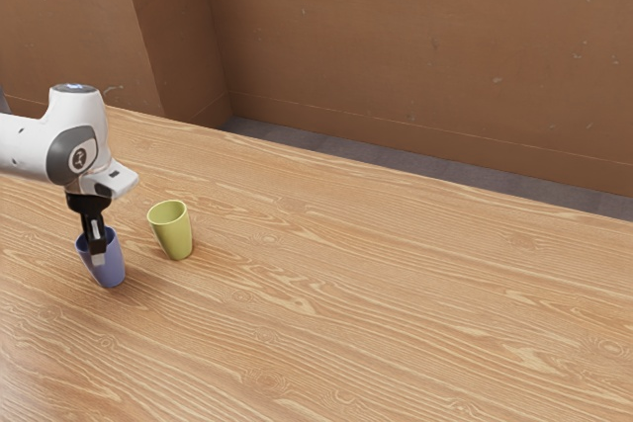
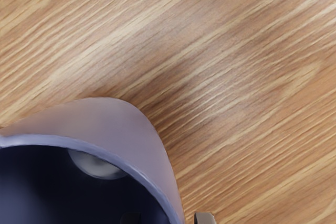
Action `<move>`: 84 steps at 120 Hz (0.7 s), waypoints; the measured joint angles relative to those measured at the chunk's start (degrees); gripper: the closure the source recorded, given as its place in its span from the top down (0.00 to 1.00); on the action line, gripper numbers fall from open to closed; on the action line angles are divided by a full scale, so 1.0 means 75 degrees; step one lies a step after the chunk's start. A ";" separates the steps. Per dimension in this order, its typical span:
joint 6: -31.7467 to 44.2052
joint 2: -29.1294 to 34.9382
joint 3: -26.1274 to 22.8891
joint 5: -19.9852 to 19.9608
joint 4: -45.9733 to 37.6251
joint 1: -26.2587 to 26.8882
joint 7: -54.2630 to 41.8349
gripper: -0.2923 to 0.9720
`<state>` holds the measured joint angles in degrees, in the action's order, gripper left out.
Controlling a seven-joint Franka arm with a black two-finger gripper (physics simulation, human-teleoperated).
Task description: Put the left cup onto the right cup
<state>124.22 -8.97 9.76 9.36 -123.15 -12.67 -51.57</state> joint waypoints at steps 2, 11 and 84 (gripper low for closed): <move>0.0014 -0.0004 0.0000 -0.0002 0.0003 0.0001 -0.0004 0.23; 0.0117 -0.0009 -0.0001 -0.0033 0.0009 0.0020 -0.0029 0.20; 0.0221 -0.0367 -0.0266 -0.0311 0.0642 0.0101 -0.0140 0.15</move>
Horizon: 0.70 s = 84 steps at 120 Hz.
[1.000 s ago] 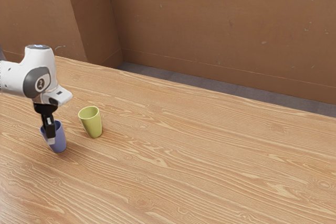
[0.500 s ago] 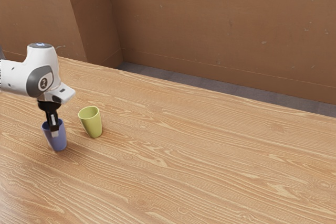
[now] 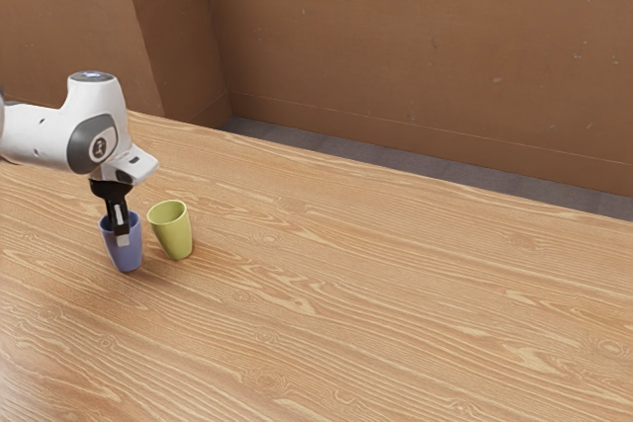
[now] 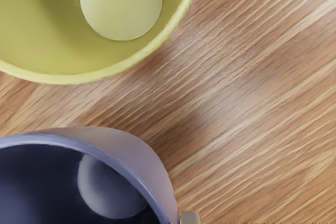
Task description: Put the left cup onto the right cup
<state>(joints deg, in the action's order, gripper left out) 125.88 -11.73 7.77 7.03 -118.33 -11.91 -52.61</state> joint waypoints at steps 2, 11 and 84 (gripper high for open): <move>-0.0010 0.0006 0.0002 -0.0020 -0.0009 -0.0005 0.0000 0.15; -0.0053 0.0035 0.0006 -0.0088 -0.0032 -0.0021 0.0000 0.15; -0.1049 0.1158 0.0035 -0.0055 -0.0071 0.0152 0.0155 0.15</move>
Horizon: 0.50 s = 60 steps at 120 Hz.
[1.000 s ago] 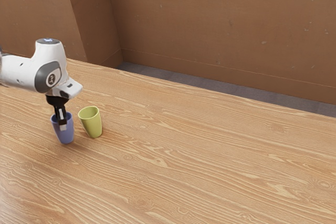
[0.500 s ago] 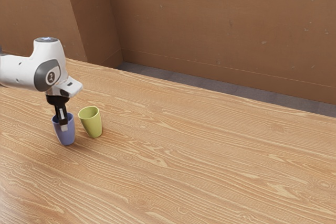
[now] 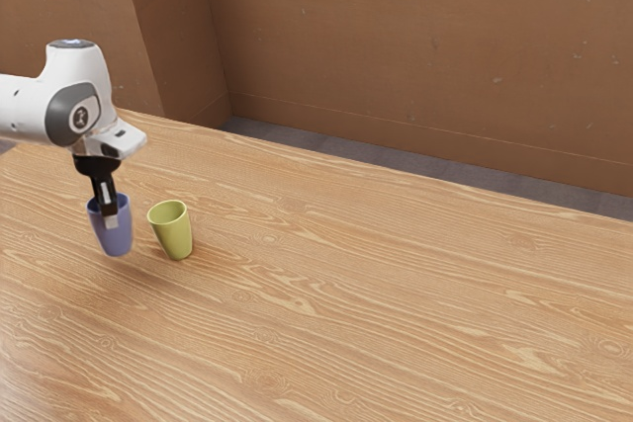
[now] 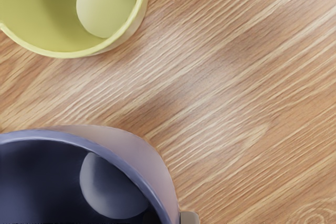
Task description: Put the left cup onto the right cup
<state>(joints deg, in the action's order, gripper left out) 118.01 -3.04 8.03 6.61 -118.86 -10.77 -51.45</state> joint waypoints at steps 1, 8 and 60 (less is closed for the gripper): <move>-0.0014 0.0019 0.0004 0.0002 0.0000 0.0006 0.0003 0.15; -0.0106 0.0119 0.0022 0.0015 0.0006 0.0044 0.0022 0.15; -0.0503 0.0511 0.0190 0.0239 0.0091 0.0501 0.0168 0.15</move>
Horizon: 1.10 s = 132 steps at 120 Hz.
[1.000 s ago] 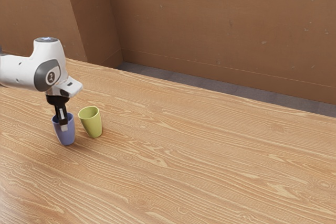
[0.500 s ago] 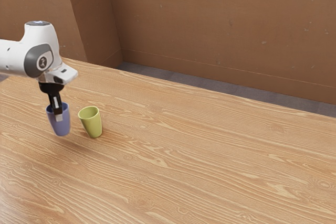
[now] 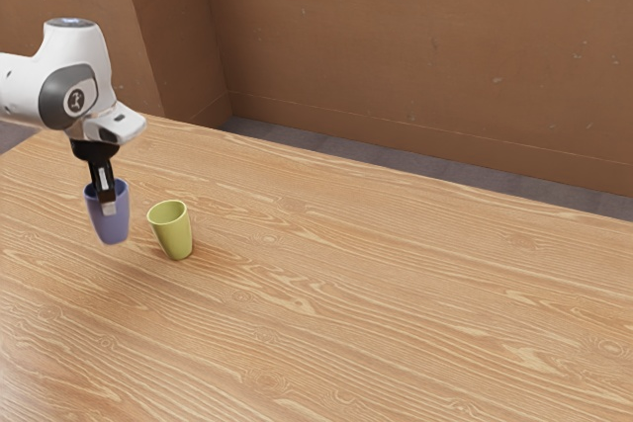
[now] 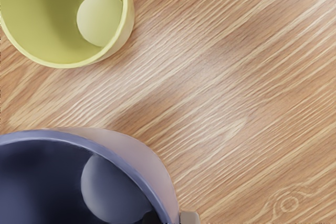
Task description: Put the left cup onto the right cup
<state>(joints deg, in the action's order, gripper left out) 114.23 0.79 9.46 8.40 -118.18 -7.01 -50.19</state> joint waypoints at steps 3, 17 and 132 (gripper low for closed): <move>-0.0012 0.0024 0.0004 0.0007 0.0018 0.0022 0.0007 0.15; -0.0065 0.0072 0.0086 0.0065 0.0140 0.0172 0.0038 0.15; -0.0448 -0.0516 0.0480 0.0376 0.1278 0.1228 0.0171 0.15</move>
<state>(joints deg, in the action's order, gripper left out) 110.87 -3.08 13.06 11.22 -108.59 2.20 -48.91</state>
